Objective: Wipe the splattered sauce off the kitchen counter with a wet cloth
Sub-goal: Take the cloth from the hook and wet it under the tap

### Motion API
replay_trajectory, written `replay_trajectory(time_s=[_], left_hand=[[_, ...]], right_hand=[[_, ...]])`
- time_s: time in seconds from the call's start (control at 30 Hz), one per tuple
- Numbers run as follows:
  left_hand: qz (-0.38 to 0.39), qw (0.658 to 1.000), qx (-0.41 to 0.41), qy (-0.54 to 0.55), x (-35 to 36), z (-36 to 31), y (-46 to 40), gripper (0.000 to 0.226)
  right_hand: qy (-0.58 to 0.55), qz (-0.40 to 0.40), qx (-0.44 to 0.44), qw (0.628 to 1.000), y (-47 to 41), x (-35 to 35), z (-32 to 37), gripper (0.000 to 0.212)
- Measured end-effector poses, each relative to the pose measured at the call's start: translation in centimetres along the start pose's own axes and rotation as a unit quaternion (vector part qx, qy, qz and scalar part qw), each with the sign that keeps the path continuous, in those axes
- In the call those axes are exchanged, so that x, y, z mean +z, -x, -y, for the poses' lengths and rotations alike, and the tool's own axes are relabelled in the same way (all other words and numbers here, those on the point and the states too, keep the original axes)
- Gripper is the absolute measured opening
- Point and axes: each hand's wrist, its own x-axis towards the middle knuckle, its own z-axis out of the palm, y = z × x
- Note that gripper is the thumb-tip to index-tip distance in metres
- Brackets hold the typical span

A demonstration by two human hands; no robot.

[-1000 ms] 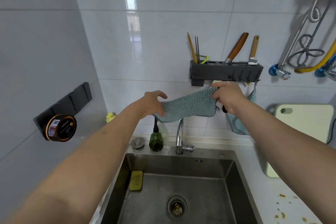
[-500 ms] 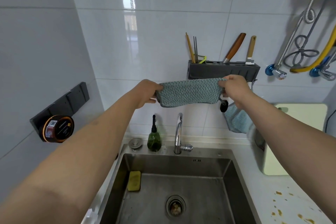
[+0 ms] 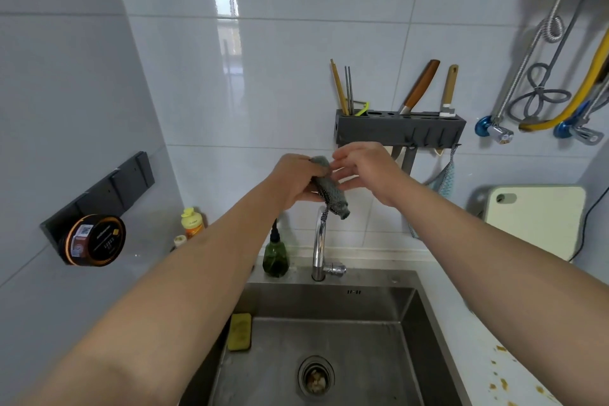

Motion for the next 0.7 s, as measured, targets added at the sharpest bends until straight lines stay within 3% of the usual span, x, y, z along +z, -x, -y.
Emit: replay_trajectory(time_s=[0.07,0.13,0.23,0.37,0.43,0.5,0.7], left_hand=[[-0.012,1.0,0.001,0.025,-0.5,-0.1,0.0,0.018],[0.028,0.997,0.008,0.072,-0.9,-0.4,0.2,0.023],[0.05,0.993,0.018,0.106,-1.0,-0.8,0.7,0.036],[0.005,0.992,0.035,-0.124,-2.8,-0.6,1.2,0.067],[0.085,0.98,0.002,-0.177,-4.2,0.3,1.6,0.053],[0.137,0.98,-0.04,-0.14,-5.3,1.8,2.0,0.036],[0.098,0.975,-0.146,-0.138,-9.1,7.4,2.5,0.035]], right_hand=[[0.061,-0.042,-0.006,0.997,-0.6,-0.6,-1.1,0.021],[0.114,0.019,0.016,0.993,-0.6,-0.8,-2.3,0.031],[0.051,0.088,0.045,0.994,-0.3,-0.2,-3.2,0.031],[0.061,0.094,0.045,0.993,-0.2,0.3,-3.3,0.029],[0.056,0.125,0.062,0.989,0.0,0.6,-3.8,0.03],[0.057,0.152,0.083,0.983,0.5,1.4,-4.6,0.029],[0.153,0.213,0.152,0.953,2.0,4.7,-8.0,0.036]])
